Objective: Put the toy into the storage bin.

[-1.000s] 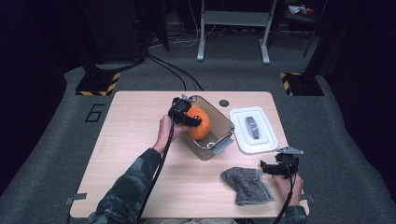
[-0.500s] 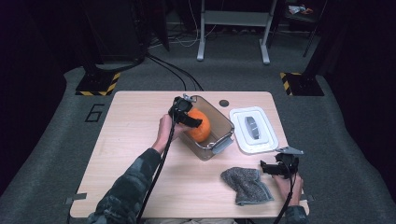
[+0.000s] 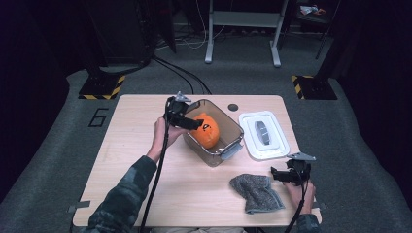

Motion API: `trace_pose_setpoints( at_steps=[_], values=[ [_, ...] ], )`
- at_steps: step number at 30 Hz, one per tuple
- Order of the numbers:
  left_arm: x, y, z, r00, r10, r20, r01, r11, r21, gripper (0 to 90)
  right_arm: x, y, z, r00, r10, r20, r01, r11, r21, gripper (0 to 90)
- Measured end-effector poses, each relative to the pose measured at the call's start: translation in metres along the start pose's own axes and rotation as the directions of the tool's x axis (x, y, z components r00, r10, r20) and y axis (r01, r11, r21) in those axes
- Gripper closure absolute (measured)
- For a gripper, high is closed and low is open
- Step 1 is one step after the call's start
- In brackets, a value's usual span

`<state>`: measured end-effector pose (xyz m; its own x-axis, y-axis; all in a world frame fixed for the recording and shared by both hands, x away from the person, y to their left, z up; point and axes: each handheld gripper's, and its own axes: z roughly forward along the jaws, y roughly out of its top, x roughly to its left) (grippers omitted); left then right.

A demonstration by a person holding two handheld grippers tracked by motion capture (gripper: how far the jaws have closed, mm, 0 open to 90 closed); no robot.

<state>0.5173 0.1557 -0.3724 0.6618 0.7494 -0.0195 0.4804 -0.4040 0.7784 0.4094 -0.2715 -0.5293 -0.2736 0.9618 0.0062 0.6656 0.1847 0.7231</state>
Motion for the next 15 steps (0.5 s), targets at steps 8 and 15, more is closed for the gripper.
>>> trace_pose_setpoints(
  at_steps=[8,15],
  values=[
    [0.006,-0.021,-0.025,1.0000,-0.010,0.002,0.010,0.9989,-0.045,12.1,0.000,0.000,0.000,1.0000,0.000,0.001,0.000,1.000,0.001,1.3],
    [0.011,-0.043,-0.037,0.9994,-0.033,-0.008,0.032,0.9971,-0.069,11.0,0.000,0.000,0.000,1.0000,0.001,0.000,-0.001,1.000,0.000,1.3]
  ],
)
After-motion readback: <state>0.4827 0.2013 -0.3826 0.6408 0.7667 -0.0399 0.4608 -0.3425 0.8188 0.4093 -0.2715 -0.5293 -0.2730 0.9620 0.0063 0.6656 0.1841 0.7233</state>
